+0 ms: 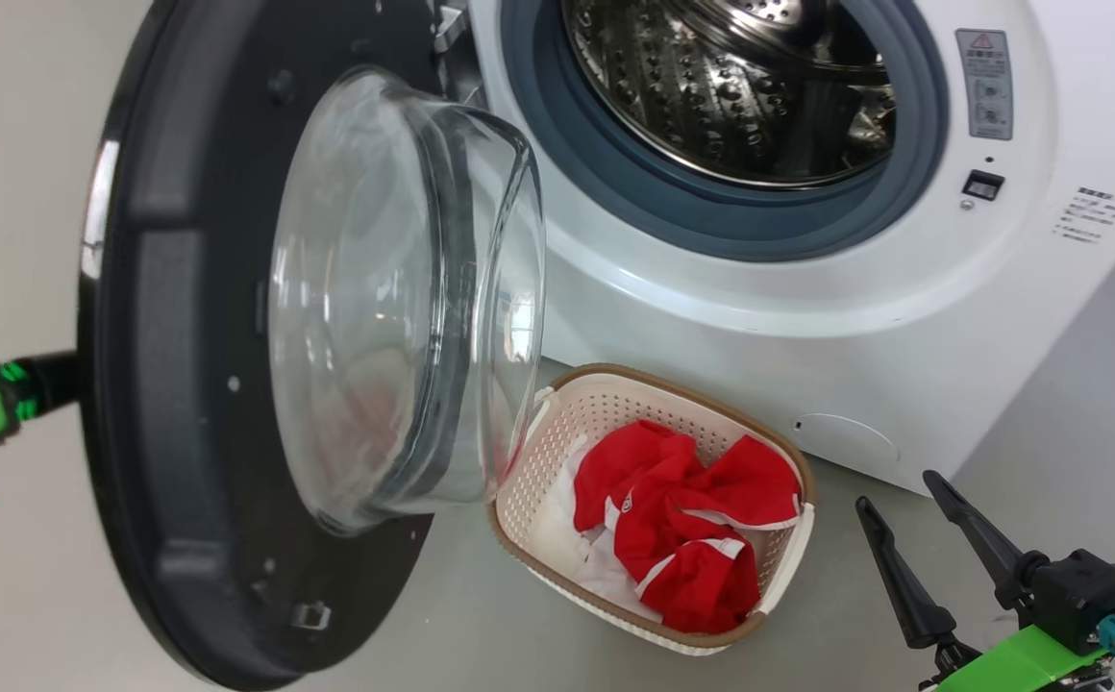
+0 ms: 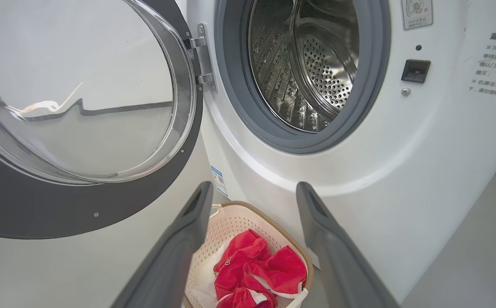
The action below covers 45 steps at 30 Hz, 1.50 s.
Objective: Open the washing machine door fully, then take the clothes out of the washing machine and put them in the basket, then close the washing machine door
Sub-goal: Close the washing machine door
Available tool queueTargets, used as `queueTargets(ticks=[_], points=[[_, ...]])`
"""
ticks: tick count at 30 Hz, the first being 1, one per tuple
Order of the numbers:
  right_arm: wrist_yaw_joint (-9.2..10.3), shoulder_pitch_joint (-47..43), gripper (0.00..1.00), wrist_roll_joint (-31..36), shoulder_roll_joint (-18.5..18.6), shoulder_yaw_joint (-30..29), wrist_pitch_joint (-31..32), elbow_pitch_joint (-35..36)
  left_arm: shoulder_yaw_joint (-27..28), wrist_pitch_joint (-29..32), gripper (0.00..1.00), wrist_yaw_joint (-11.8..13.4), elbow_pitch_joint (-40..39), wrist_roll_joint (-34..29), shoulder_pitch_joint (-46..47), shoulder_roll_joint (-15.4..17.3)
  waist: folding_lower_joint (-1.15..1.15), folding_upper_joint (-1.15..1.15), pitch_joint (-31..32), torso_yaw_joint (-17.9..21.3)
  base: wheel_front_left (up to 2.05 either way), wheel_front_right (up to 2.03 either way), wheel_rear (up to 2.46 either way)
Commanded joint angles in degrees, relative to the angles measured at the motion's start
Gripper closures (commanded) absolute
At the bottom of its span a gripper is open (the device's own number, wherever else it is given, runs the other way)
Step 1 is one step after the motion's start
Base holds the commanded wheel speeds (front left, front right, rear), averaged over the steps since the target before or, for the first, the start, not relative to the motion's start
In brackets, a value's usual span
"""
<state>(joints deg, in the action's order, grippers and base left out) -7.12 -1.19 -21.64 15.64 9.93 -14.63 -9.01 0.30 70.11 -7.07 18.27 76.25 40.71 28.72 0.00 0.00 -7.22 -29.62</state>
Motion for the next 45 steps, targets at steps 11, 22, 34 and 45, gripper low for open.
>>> queueTargets(ticks=[11, 22, 34, 45], points=[[-0.36, -1.3, 0.00, 0.5, -0.8, 0.1, -0.4, 1.8, -1.7, 0.2, 1.00, -0.4, -8.8, 2.5, -1.0, -0.3, 0.00, 0.00, 2.1, 4.8, 0.00, 0.00, 0.00], [-0.36, -2.2, 0.00, 0.7, -1.8, -1.0, -0.4, 2.3, -4.0, -3.2, 1.00, -0.4, -12.3, 1.4, -1.2, -3.6, 0.00, 0.00, 3.3, 10.1, 0.00, 0.00, 0.00], [-0.36, -2.5, 0.00, 1.1, -2.4, -2.1, -0.4, 3.0, -6.3, -8.8, 1.00, -0.4, -12.3, -1.5, -1.1, -7.4, 0.00, 0.00, 3.7, 15.4, 0.00, 0.00, 0.00], [-0.36, -2.4, 0.00, 1.2, -2.9, -2.4, -0.4, 3.4, -7.9, -13.4, 1.00, -0.4, -10.9, -3.7, -0.5, -9.1, 0.00, 0.00, 3.5, 20.4, 0.00, 0.00, 0.00]])
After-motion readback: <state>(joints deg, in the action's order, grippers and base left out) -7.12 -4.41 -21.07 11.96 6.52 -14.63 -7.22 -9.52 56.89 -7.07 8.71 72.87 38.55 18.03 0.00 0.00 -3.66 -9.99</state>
